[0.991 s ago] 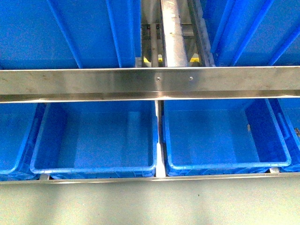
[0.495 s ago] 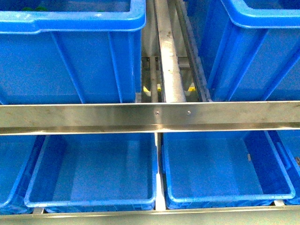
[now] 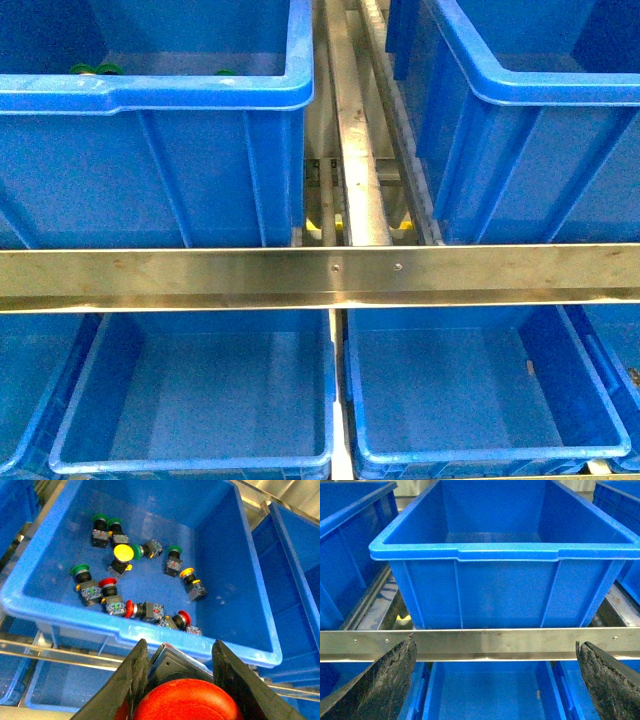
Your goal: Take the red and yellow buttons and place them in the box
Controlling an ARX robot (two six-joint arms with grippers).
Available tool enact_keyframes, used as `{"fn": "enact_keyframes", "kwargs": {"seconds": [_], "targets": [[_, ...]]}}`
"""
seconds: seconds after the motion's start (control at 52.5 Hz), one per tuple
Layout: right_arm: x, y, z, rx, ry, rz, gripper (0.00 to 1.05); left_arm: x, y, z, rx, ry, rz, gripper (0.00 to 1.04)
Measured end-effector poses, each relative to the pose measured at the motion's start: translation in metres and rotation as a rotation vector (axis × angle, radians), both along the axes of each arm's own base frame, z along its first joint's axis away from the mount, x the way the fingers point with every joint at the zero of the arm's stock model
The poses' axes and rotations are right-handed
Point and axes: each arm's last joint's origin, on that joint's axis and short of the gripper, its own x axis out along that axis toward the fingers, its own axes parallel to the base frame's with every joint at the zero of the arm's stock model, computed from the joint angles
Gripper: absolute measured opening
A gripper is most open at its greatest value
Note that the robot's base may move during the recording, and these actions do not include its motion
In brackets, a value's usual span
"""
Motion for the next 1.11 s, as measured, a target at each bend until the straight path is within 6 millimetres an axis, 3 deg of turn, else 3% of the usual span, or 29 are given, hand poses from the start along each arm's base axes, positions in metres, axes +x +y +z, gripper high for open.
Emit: {"fn": "enact_keyframes", "kwargs": {"seconds": [0.21, 0.781, 0.934, 1.105], "targets": [[0.000, 0.000, 0.000, 0.000, -0.001, 0.000, 0.97, -0.025, 0.003, -0.012, -0.016, 0.015, -0.017, 0.32], [0.000, 0.000, 0.000, 0.000, 0.000, 0.000, 0.97, -0.043, 0.002, -0.051, -0.019, 0.085, -0.026, 0.32], [0.000, 0.000, 0.000, 0.000, 0.001, -0.001, 0.97, -0.024, 0.000, -0.055, -0.113, 0.022, -0.123, 0.32], [0.000, 0.000, 0.000, 0.000, 0.000, 0.000, 0.97, 0.042, 0.008, -0.050, -0.370, -0.114, -0.197, 0.32]]}}
